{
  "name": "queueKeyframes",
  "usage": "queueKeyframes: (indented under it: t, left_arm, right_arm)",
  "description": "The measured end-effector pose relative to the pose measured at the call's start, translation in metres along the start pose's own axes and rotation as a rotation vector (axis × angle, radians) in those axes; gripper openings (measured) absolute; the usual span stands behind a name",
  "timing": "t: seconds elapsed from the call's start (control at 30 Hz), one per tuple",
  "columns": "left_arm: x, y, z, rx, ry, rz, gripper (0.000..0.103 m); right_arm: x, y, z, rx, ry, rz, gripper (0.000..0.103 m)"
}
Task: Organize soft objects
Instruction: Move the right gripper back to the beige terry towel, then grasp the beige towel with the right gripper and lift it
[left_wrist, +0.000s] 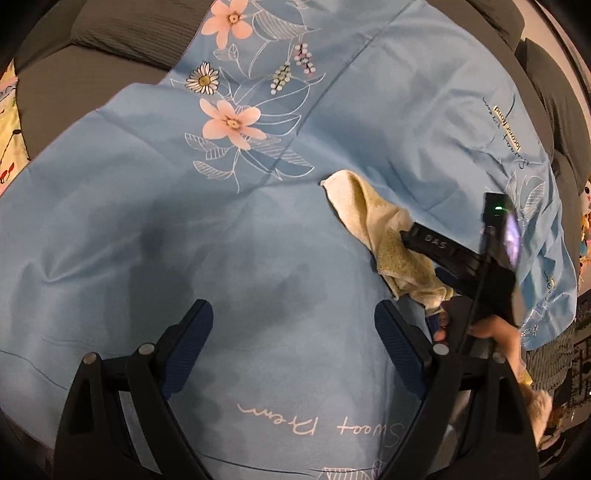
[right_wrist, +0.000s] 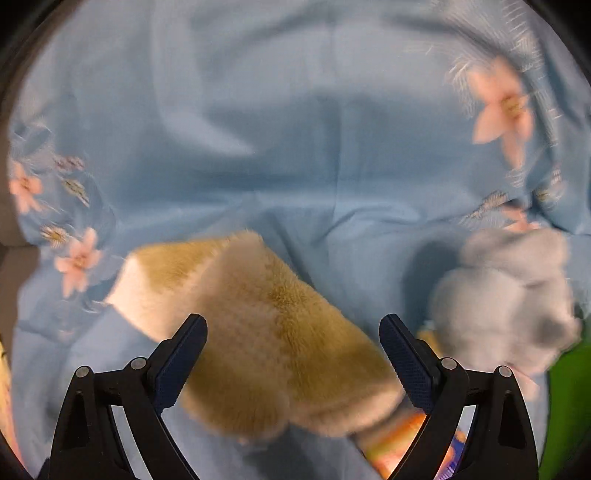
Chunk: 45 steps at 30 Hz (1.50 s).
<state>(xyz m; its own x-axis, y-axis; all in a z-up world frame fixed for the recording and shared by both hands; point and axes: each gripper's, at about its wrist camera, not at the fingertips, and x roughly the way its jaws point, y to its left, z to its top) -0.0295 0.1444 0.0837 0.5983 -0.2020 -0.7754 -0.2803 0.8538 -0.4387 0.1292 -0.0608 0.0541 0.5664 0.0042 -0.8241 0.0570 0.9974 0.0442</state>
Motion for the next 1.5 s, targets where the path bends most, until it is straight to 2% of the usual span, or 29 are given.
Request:
queueKeyframes:
  t: [0.03, 0.1, 0.13, 0.17, 0.2, 0.23, 0.27, 0.3, 0.33, 0.4, 0.53, 0.67, 0.73, 0.83, 0.97, 1.07, 1.13, 1.23, 1.37, 1.5]
  left_arm:
    - [0.000, 0.001, 0.000, -0.007, -0.001, -0.002, 0.089]
    - [0.000, 0.003, 0.002, -0.015, 0.001, -0.013, 0.089]
    - [0.001, 0.003, 0.003, -0.019, 0.002, -0.018, 0.089]
    - [0.001, 0.004, 0.003, -0.025, 0.003, -0.027, 0.089]
    - [0.001, 0.003, 0.002, -0.028, 0.005, -0.037, 0.089]
    - [0.002, 0.002, 0.002, -0.025, 0.007, -0.047, 0.089]
    - [0.004, -0.001, 0.002, -0.014, 0.016, -0.056, 0.089]
    - [0.008, -0.004, 0.002, 0.000, 0.030, -0.061, 0.089]
    - [0.010, -0.004, 0.002, 0.004, 0.035, -0.058, 0.089]
    - [0.013, -0.006, 0.001, 0.013, 0.031, -0.015, 0.089]
    - [0.007, -0.006, -0.003, 0.007, -0.010, 0.022, 0.089]
    - [0.004, -0.006, -0.009, 0.000, -0.016, -0.002, 0.089]
    - [-0.002, -0.014, -0.014, 0.046, -0.049, 0.026, 0.089]
    - [-0.004, -0.025, -0.021, 0.117, -0.068, 0.069, 0.089]
    - [0.001, -0.033, -0.031, 0.169, -0.043, 0.043, 0.089]
    - [0.008, -0.039, -0.036, 0.203, -0.038, 0.083, 0.089]
    - [0.009, -0.040, -0.038, 0.210, -0.030, 0.083, 0.089]
    - [0.009, -0.039, -0.038, 0.201, -0.025, 0.078, 0.089]
    - [0.010, -0.037, -0.038, 0.193, -0.023, 0.089, 0.089]
    - [0.015, -0.036, -0.038, 0.186, 0.016, 0.051, 0.089]
  right_arm:
    - [0.014, 0.001, 0.001, -0.002, 0.044, 0.002, 0.095]
    - [0.029, 0.000, 0.002, -0.003, 0.079, 0.014, 0.095]
    - [0.033, -0.001, 0.000, -0.004, 0.073, 0.024, 0.089]
    - [0.034, -0.001, -0.001, -0.010, 0.067, 0.033, 0.068]
    - [0.034, -0.001, -0.002, -0.023, 0.050, 0.036, 0.055]
    - [0.031, 0.001, -0.004, -0.042, 0.031, 0.044, 0.035]
    - [0.029, 0.002, -0.003, -0.043, 0.028, 0.075, 0.027]
    - [0.026, 0.003, -0.002, -0.031, 0.038, 0.119, 0.023]
    - [0.020, 0.004, -0.002, -0.016, 0.037, 0.119, 0.021]
    - [0.005, 0.004, -0.005, 0.000, 0.024, 0.139, 0.021]
    - [-0.049, -0.005, -0.020, 0.028, -0.027, 0.278, 0.021]
    - [-0.097, -0.015, -0.062, -0.013, -0.010, 0.325, 0.021]
    - [-0.118, -0.010, -0.093, -0.025, 0.016, 0.368, 0.021]
    - [-0.135, -0.014, -0.125, -0.026, 0.053, 0.364, 0.021]
    - [-0.148, -0.030, -0.159, -0.026, 0.064, 0.349, 0.021]
    - [-0.147, -0.037, -0.163, -0.008, 0.077, 0.343, 0.021]
    - [-0.142, -0.034, -0.160, -0.017, 0.079, 0.352, 0.021]
    - [-0.133, -0.026, -0.160, -0.030, 0.073, 0.422, 0.021]
    - [-0.102, -0.020, -0.150, 0.022, 0.064, 0.455, 0.021]
    - [-0.064, -0.019, -0.144, 0.083, 0.106, 0.452, 0.025]
